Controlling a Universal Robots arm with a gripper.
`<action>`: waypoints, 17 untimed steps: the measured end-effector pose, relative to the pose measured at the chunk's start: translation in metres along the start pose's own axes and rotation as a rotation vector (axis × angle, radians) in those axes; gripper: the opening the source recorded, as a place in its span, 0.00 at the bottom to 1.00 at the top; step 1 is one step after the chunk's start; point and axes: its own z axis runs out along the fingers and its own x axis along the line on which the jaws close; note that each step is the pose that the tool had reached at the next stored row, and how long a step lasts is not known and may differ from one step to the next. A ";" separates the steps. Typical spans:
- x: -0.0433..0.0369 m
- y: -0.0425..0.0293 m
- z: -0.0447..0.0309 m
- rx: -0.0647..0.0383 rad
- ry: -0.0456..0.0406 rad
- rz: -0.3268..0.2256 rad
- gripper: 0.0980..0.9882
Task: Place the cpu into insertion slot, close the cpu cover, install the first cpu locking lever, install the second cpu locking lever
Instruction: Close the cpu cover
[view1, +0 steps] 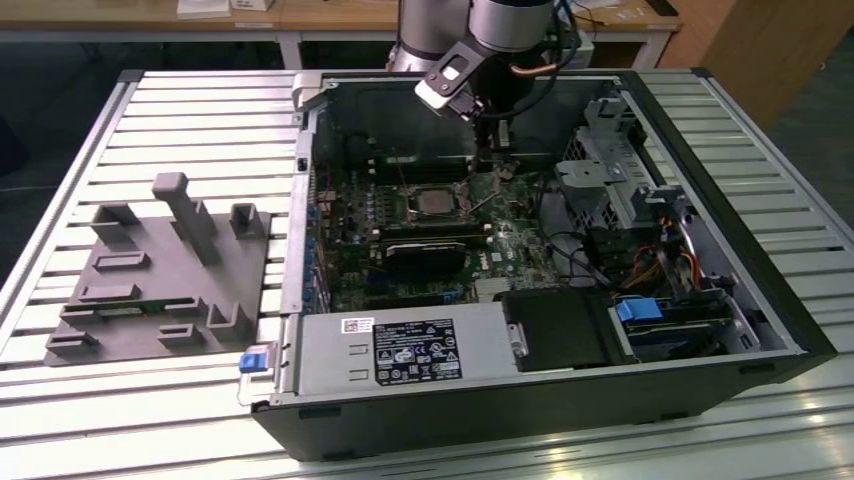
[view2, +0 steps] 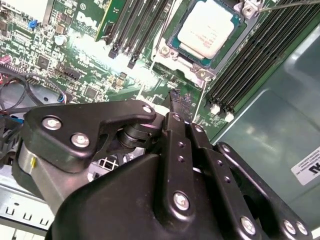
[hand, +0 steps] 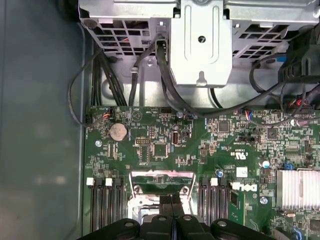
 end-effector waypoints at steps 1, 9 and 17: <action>0.0000 0.0007 0.0000 0.000 -0.0001 0.000 0.01; 0.0000 0.0061 0.0001 0.000 -0.0001 0.000 0.01; 0.0004 0.0127 0.0004 0.000 0.0000 0.000 0.01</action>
